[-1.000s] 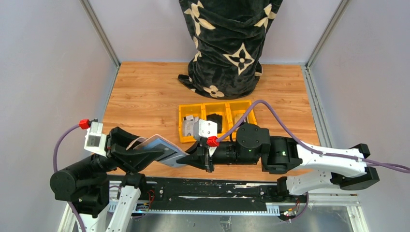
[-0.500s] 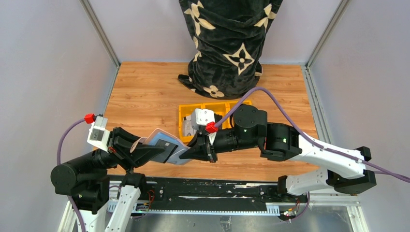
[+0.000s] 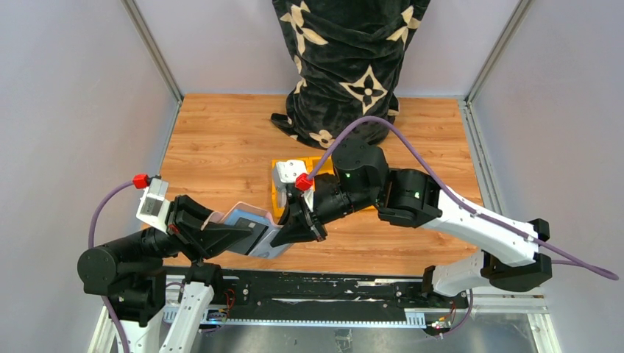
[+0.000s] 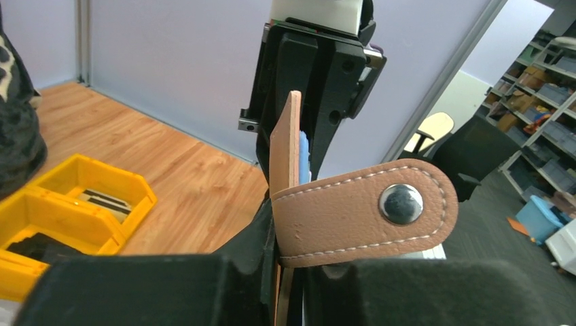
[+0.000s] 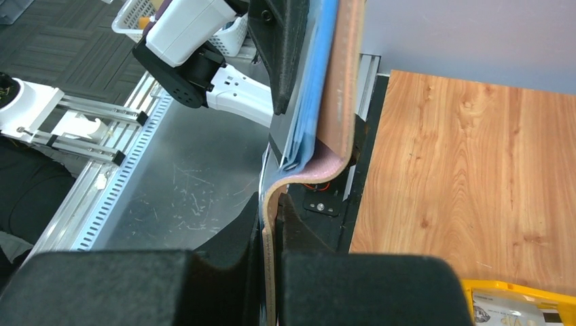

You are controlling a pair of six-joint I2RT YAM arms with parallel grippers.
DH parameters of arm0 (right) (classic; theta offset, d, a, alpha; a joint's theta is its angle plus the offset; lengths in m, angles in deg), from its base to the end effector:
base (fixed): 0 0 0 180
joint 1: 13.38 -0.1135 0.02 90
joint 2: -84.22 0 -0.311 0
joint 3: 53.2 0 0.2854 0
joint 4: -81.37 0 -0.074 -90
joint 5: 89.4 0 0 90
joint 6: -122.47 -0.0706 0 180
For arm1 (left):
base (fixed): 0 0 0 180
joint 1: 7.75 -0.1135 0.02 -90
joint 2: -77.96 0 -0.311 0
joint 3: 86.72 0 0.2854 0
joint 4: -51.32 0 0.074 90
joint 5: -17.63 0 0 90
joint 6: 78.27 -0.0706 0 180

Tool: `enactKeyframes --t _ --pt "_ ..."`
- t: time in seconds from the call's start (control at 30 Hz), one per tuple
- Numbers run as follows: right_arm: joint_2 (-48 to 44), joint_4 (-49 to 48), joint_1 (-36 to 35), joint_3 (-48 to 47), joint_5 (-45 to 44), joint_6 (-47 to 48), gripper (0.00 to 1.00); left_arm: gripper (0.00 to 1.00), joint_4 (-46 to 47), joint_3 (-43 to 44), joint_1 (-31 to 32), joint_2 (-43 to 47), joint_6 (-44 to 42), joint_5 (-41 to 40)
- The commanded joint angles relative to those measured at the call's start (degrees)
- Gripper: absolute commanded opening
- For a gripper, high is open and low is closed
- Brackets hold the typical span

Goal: Take the credit cards out of the card holder
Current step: Remove the credit card from the card holder.

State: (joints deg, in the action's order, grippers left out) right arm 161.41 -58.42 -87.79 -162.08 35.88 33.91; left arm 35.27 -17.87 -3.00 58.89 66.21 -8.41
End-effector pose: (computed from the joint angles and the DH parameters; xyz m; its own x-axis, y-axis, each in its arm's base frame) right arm 0.0478 0.3231 0.5472 -0.0162 -0.1343 -0.9908 -0.9405 -0.3343 0.0607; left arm -0.0076 -0.0630 0.4913 -0.3142 -0.3324 -0.8893 0.9042 0.1808 -0.3870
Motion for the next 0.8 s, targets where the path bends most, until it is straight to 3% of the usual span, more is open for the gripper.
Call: enactKeyframes --t 0.0,0.1,0.17,0.2,0.27,0.4,0.53,0.67,0.77 --pt "1.64 2.95 2.21 -1.16 6.34 0.07 0.00 0.12 -0.21 0.79 0.26 -0.71 -0.45 1.38" --pt "2.05 2.72 4.28 -0.54 8.62 -0.36 0.00 0.00 0.05 0.93 0.26 -0.81 -0.55 1.75" --pt "2.38 2.31 5.63 0.05 9.37 -0.58 0.01 0.00 0.05 0.86 0.26 -0.88 -0.81 1.93" --pt "2.64 1.79 6.51 0.47 9.38 -0.98 0.15 0.00 -0.06 0.89 0.26 -0.88 -1.09 1.68" --pt "2.83 0.83 7.44 1.23 8.67 -1.91 0.33 0.00 -1.21 1.12 0.26 -0.80 -2.83 0.20" --pt "0.06 -7.41 9.18 5.43 4.79 -4.86 0.55 0.00 -11.29 2.86 0.26 -0.97 -14.00 -7.17" --pt "-5.73 -25.08 10.33 15.17 4.09 -9.72 0.70 0.00 -12.01 2.29 0.26 -1.12 -15.62 -9.92" --pt "-9.23 -43.94 10.58 25.81 3.83 -17.46 0.70 0.00 -6.47 -0.30 0.26 0.80 -10.28 -13.56" --pt "-10.36 -55.97 10.63 31.91 3.69 -25.43 0.57 0.00 -5.32 0.06 0.26 1.03 -8.06 -15.29"
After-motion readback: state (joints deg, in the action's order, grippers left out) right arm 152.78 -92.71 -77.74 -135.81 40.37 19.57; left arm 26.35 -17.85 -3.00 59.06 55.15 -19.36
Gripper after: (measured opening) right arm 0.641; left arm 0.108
